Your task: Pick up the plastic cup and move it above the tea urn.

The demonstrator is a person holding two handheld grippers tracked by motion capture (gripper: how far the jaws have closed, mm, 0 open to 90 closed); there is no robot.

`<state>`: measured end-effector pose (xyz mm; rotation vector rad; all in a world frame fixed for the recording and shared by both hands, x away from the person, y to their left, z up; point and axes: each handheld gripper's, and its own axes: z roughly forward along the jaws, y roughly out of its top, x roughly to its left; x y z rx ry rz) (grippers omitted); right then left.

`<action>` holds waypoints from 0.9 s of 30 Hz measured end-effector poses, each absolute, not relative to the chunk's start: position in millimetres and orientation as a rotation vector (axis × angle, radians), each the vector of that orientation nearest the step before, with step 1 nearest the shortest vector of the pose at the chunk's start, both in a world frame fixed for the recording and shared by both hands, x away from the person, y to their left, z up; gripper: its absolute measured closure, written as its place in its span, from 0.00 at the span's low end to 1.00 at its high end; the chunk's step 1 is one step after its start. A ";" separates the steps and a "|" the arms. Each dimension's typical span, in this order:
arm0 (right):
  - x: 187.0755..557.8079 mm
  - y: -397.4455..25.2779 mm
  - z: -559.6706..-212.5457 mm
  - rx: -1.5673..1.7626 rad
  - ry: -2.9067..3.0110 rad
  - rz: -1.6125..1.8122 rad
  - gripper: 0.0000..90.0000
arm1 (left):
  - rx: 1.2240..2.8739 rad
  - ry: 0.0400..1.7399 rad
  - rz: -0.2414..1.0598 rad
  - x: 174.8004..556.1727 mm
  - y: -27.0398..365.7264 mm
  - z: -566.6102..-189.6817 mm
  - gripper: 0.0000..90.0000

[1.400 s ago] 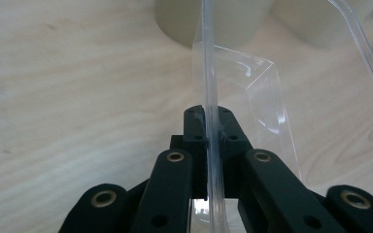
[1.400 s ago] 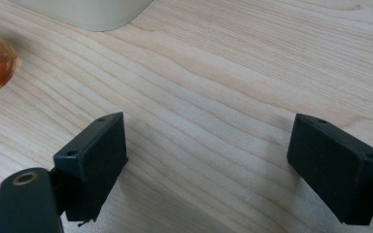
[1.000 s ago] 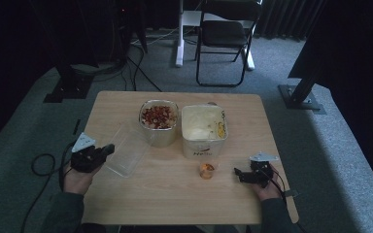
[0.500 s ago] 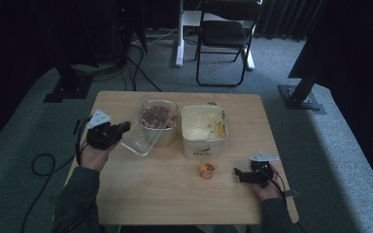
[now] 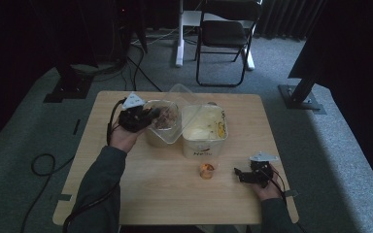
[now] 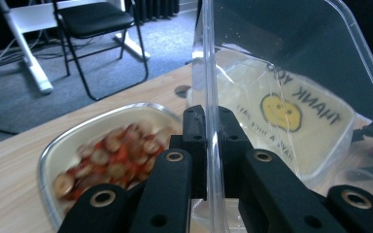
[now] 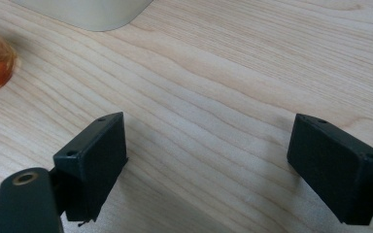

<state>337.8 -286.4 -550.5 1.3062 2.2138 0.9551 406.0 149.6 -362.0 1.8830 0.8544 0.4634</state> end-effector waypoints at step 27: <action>337.8 -286.4 -550.4 1.308 2.213 0.956 0.15 | 1.904 0.771 0.440 420.4 112.7 -349.5 0.55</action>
